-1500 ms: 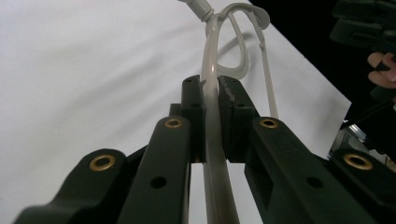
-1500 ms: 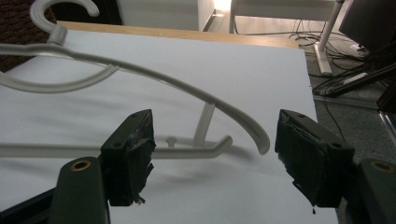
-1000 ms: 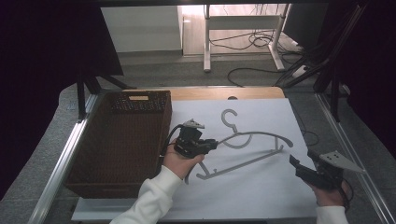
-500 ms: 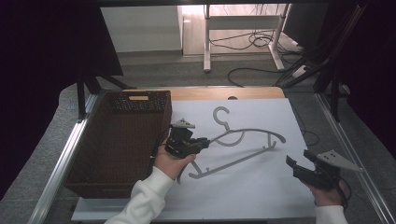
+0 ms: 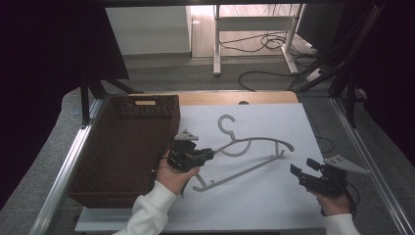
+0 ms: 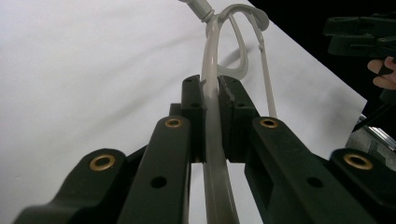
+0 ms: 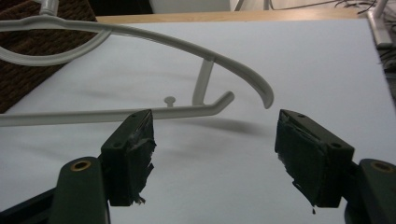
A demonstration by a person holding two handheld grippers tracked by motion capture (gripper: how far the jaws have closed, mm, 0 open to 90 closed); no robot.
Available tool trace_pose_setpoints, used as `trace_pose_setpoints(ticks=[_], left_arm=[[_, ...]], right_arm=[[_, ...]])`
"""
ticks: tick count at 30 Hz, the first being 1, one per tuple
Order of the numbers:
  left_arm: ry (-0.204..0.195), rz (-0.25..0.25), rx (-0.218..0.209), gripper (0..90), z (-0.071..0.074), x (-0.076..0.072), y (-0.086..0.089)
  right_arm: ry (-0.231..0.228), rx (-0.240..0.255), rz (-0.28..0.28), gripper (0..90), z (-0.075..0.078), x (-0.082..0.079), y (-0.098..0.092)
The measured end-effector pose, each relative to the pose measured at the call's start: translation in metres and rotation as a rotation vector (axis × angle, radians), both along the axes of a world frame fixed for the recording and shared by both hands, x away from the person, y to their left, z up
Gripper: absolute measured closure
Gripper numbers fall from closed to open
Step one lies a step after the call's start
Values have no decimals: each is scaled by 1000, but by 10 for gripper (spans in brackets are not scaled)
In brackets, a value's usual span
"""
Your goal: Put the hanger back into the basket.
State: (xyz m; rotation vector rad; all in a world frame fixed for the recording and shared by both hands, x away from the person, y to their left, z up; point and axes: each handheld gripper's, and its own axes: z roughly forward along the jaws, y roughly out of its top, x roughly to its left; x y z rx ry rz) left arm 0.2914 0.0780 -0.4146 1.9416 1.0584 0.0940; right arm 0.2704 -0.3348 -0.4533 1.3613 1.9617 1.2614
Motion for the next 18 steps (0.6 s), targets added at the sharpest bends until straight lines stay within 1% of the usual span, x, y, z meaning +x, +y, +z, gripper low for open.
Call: trace_pose_setpoints(ticks=[4,8,14,18], left_arm=[[0,5,-2,824,-1,-2,4],[-9,11,-7,824,1,-6,10],[-34,28,-14,825,13,-11,24],[-62,51,-23,825,25,-14,41]], right_arm=[[10,-3,8,291,-1,1,3],[12,-1,-3,295,-3,2,0],[4,-6,-14,299,-3,1,-2],[-2,-6,-21,301,-3,1,-3]])
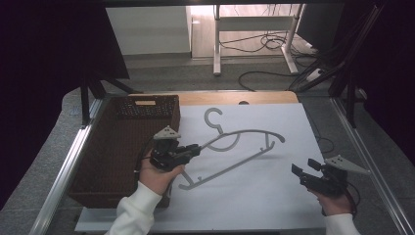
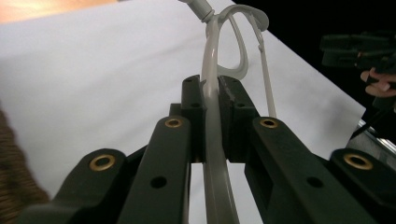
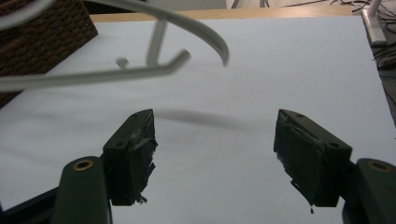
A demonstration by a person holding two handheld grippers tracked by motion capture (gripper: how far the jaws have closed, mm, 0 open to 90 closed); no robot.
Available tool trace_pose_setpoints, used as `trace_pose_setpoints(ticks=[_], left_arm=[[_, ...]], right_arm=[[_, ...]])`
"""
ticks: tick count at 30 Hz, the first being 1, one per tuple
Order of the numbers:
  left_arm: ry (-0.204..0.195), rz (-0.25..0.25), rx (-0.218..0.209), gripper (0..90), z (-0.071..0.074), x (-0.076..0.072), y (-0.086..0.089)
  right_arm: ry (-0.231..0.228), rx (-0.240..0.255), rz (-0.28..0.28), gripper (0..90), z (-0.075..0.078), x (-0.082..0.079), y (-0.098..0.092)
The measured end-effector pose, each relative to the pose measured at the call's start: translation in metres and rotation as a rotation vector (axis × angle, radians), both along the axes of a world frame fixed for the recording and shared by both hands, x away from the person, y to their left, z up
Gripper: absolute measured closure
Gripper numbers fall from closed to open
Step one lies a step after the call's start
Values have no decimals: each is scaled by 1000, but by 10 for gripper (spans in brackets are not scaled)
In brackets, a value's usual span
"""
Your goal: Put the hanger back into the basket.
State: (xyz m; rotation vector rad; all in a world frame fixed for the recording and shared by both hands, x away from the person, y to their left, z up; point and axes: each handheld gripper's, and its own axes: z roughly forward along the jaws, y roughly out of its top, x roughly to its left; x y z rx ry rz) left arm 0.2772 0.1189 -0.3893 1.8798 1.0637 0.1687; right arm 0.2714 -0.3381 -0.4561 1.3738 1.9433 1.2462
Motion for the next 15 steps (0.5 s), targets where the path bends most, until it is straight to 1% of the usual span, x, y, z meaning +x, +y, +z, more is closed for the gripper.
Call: trace_pose_setpoints(ticks=[4,8,12,15], left_arm=[[-25,38,-23,824,13,-3,22],[-49,69,-26,824,23,-7,41],[-62,102,-28,825,29,-11,59],[-60,119,-26,825,32,-12,70]], right_arm=[[0,-4,-1,302,0,0,-1],[-4,-8,-8,303,0,0,-2],[-2,-5,-11,305,-1,1,-2],[-1,-8,-12,305,-1,1,-2]])
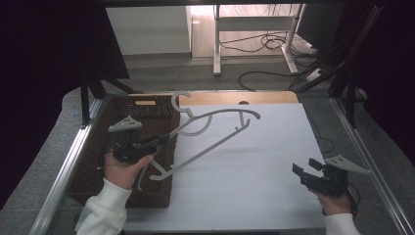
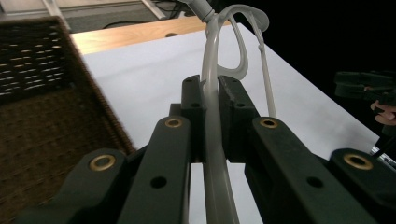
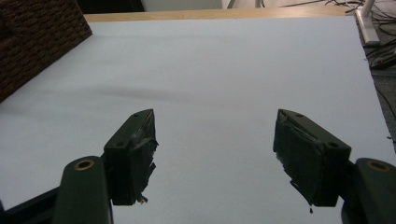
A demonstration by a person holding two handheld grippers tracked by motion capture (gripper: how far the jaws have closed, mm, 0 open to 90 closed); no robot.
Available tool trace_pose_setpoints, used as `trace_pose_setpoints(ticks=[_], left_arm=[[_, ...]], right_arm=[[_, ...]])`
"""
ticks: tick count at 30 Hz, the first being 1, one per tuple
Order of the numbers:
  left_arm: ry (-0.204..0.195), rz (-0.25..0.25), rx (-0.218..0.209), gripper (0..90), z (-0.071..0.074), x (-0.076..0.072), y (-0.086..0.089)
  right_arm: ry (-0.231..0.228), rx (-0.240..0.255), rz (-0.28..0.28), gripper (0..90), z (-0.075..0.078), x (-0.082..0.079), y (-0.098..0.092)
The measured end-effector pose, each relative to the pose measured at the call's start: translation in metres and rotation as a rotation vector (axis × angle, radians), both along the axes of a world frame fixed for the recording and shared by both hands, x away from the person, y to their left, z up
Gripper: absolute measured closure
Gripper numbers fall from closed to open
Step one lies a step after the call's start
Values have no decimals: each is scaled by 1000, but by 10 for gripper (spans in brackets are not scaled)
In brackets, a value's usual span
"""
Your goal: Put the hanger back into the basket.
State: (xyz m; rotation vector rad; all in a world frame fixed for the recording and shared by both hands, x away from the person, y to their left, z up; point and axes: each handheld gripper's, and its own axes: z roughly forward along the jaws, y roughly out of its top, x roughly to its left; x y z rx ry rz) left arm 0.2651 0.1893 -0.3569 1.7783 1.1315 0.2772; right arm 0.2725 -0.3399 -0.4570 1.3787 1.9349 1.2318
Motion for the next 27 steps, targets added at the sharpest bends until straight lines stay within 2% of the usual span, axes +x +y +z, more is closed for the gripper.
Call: trace_pose_setpoints(ticks=[2,6,27], left_arm=[[-9,19,11,825,4,-3,9],[-21,51,-6,825,6,-7,27],[-54,225,-12,825,1,-21,110]], right_arm=[[2,-3,0,305,0,0,0],[3,-8,0,305,0,0,0],[12,-26,-13,305,-4,2,-2]])
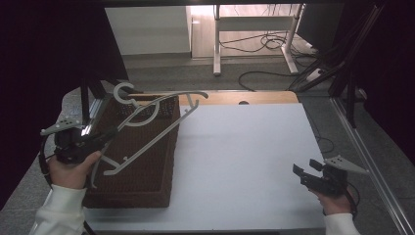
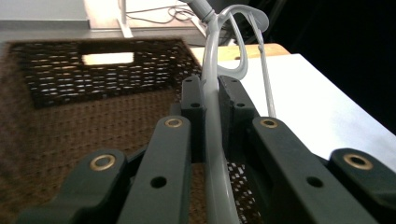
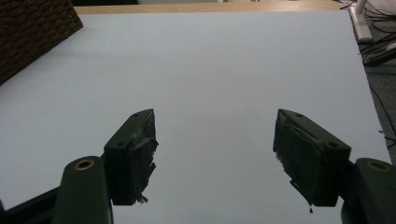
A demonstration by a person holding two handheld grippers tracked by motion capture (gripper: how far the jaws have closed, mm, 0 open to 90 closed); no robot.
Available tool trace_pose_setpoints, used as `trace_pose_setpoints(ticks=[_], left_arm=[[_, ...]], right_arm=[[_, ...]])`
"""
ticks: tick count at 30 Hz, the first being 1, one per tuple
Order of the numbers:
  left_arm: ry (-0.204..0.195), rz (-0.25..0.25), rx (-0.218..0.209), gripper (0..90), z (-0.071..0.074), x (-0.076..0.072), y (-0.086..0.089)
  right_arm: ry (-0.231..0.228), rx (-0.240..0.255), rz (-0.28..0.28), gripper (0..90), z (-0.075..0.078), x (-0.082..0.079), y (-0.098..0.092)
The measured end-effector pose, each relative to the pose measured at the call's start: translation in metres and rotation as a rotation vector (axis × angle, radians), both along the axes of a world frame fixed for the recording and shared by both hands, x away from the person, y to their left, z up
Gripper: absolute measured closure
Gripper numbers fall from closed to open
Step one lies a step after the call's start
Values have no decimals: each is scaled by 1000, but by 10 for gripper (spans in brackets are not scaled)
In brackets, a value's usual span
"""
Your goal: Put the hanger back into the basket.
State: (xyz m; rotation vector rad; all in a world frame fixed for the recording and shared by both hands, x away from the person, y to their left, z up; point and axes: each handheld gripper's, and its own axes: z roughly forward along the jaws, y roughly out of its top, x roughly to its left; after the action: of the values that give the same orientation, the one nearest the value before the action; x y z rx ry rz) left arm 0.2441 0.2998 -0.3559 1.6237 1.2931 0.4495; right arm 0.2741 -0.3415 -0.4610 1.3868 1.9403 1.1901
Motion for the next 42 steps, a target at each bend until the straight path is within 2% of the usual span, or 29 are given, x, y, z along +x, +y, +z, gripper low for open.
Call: trace_pose_setpoints(ticks=[7,10,16,20,24,34,42], left_arm=[[-6,44,11,825,-2,-4,24],[-2,68,-8,825,-7,-4,37],[6,115,-14,825,-21,-2,59],[4,113,-14,825,-29,0,63],[5,104,7,825,-35,4,63],[13,129,-2,825,-51,8,69],[10,121,2,824,-60,10,71]], right_arm=[[2,-2,0,305,-1,0,0],[3,-4,0,305,-1,0,0],[4,-7,-2,305,-1,1,1],[5,-11,-2,305,-2,1,1],[5,-15,2,305,-2,1,1],[4,-16,0,305,-2,1,1],[2,-21,2,305,-2,1,1]])
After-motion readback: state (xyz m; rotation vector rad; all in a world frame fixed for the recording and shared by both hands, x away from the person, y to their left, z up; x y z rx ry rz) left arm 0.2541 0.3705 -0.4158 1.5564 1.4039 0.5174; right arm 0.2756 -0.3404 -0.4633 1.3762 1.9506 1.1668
